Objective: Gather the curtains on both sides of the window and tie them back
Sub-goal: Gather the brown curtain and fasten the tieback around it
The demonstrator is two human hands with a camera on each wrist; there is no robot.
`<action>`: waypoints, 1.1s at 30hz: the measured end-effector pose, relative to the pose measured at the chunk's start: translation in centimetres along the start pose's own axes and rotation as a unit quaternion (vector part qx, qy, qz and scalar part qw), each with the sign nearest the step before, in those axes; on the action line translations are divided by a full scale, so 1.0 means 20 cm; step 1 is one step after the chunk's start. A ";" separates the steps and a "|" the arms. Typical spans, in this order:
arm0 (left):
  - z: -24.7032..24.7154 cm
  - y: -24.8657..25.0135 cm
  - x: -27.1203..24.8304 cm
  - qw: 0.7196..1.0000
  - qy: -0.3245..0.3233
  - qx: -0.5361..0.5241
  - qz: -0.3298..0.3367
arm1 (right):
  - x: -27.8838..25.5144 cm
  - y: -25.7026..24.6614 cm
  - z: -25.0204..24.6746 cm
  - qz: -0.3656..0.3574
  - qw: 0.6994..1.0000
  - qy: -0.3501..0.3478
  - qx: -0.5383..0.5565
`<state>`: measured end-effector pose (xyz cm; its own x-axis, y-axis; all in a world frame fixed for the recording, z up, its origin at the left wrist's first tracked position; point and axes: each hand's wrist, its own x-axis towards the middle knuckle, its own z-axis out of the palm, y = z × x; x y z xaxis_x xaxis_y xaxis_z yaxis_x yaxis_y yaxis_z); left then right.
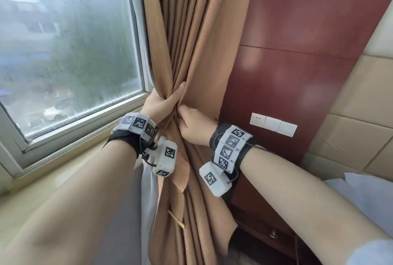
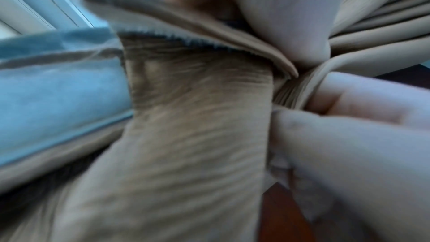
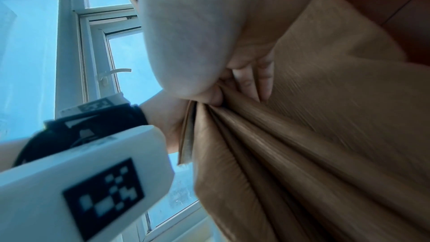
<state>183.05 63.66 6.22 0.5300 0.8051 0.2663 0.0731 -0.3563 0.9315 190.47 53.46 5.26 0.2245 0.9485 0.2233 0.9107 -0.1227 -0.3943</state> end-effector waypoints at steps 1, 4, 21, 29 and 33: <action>0.00 0.01 0.00 1.000 -0.013 -0.008 0.001 | 0.01 0.01 0.00 0.003 1.000 -0.005 0.005; -0.01 0.05 -0.01 0.996 -0.085 -0.008 0.003 | 0.02 0.03 0.00 0.009 0.999 -0.031 -0.012; 0.03 0.06 0.05 0.996 -0.007 0.053 -0.064 | 0.01 0.20 -0.04 -0.018 0.971 0.155 0.184; 0.00 0.08 0.07 0.992 -0.057 0.069 -0.092 | -0.02 0.17 0.01 0.012 0.976 0.047 0.212; -0.01 0.08 0.08 0.987 -0.062 0.052 -0.140 | -0.01 0.12 0.06 0.062 0.941 -0.028 0.332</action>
<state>183.83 64.50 8.28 0.5752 0.8172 -0.0359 0.3147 -0.1806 0.9319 192.15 53.33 3.15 0.2791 0.9551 0.0990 0.4572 -0.0416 -0.8884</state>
